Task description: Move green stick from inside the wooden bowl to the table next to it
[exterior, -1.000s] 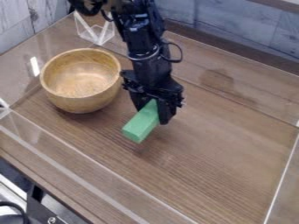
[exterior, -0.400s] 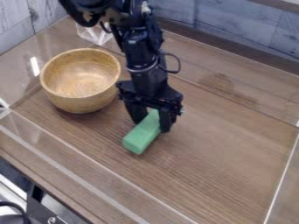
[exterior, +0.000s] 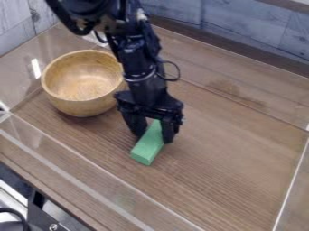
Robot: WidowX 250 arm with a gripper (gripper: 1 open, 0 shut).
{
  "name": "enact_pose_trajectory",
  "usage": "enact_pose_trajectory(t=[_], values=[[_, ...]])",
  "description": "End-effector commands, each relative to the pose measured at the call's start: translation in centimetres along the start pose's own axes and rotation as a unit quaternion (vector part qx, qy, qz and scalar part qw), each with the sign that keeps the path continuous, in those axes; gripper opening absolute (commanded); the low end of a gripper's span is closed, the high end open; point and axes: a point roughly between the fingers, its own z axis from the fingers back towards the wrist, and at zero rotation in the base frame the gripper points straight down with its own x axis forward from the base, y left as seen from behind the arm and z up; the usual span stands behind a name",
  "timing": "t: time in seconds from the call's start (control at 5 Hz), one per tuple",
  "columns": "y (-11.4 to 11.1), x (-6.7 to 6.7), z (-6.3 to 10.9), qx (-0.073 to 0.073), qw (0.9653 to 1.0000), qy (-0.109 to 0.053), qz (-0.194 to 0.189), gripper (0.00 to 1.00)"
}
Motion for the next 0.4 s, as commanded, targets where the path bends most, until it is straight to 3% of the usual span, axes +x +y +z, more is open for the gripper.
enact_pose_trajectory(t=[0.0,0.2], values=[[1.2,0.6,2.7,-0.006,0.9996,-0.024,-0.012,1.0],[2.4,0.9,4.9,-0.011,0.9992,-0.029,-0.024,1.0]])
